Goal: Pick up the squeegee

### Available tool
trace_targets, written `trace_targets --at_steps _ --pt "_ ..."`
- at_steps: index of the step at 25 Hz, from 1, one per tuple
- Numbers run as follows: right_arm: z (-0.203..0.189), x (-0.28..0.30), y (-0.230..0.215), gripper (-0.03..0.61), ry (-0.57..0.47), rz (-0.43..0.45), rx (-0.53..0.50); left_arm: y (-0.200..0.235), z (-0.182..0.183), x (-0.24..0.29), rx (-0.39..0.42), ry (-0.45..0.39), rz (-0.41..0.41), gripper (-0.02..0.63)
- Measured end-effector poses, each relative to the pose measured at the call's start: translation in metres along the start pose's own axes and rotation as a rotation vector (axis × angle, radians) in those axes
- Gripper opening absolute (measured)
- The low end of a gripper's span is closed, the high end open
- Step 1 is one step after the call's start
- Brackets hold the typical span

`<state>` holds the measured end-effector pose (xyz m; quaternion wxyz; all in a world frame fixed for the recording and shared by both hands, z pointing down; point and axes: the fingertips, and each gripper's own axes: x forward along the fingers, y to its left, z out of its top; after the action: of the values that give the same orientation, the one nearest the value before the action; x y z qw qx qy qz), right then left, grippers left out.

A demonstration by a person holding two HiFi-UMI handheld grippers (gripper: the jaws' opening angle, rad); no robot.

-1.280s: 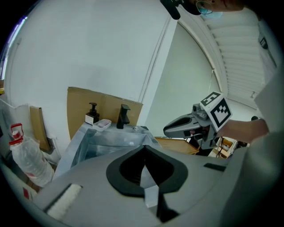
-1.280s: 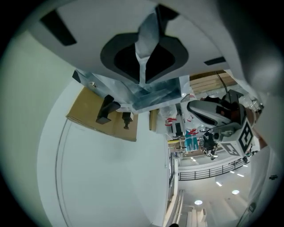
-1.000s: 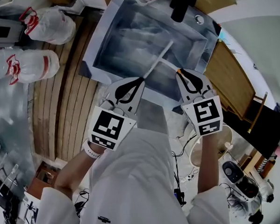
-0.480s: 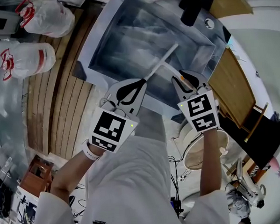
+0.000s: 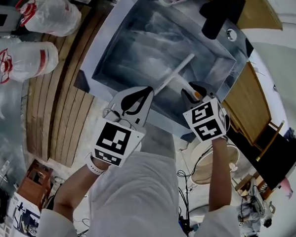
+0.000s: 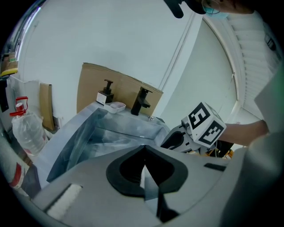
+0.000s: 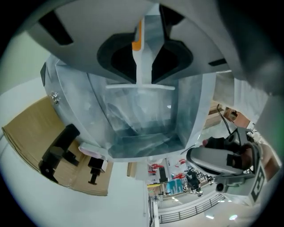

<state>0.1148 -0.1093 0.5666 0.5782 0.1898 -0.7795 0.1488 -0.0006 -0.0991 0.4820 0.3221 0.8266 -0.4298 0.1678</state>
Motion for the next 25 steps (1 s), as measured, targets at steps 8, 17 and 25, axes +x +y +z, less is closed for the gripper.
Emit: trace_targets --at_steps 8,17,25 --pt "-0.015 0.033 -0.005 0.095 0.102 0.031 -0.055 0.004 -0.001 0.021 -0.023 0.021 -0.012 0.005" --pt "-0.028 0.059 -0.006 0.094 0.216 0.017 -0.106 0.006 -0.005 0.037 -0.033 0.046 -0.043 0.005" --pt "-0.034 0.064 -0.008 0.081 0.263 0.033 -0.104 0.010 -0.003 0.041 -0.047 0.053 -0.054 0.005"
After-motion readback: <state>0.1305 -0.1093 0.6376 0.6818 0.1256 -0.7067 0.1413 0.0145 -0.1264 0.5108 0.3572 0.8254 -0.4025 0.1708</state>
